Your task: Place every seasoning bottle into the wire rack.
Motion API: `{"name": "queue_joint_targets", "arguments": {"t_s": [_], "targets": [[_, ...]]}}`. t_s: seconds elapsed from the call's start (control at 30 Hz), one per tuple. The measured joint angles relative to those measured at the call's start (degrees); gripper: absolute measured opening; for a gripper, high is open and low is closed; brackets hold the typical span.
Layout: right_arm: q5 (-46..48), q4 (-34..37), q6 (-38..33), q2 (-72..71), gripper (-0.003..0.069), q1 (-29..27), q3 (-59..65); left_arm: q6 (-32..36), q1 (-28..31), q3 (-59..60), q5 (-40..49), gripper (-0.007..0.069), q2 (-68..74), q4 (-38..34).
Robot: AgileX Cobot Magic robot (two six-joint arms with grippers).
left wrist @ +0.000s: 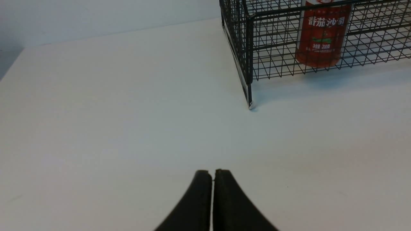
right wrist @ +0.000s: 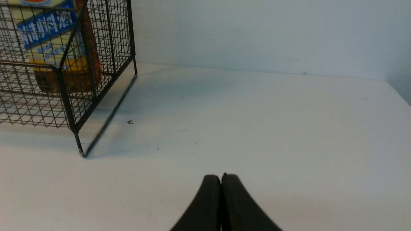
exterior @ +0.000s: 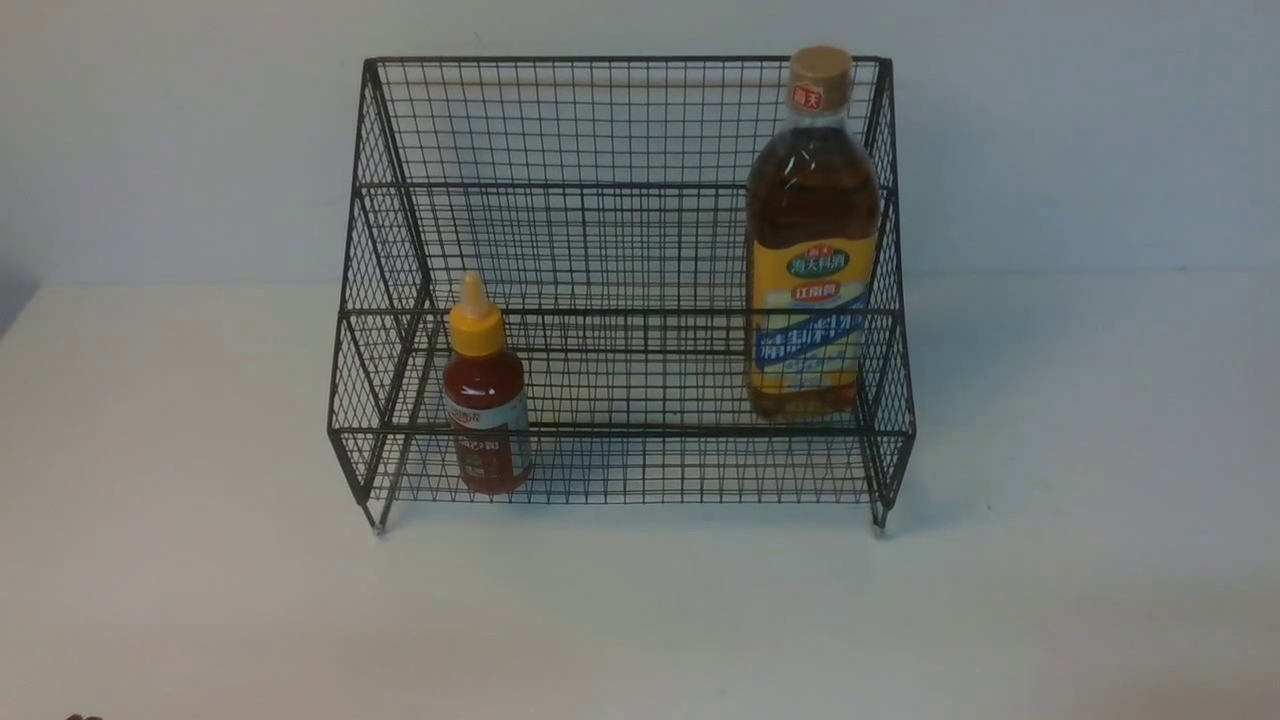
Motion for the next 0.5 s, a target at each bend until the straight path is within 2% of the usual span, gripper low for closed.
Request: {"name": "queue_joint_targets", "arguments": {"t_s": [0.5], "targets": [[0.4,-0.1,0.0,-0.1,-0.0015,0.0,-0.1,0.0,0.0,0.0,0.0,-0.0005,0.0,0.0]]}}
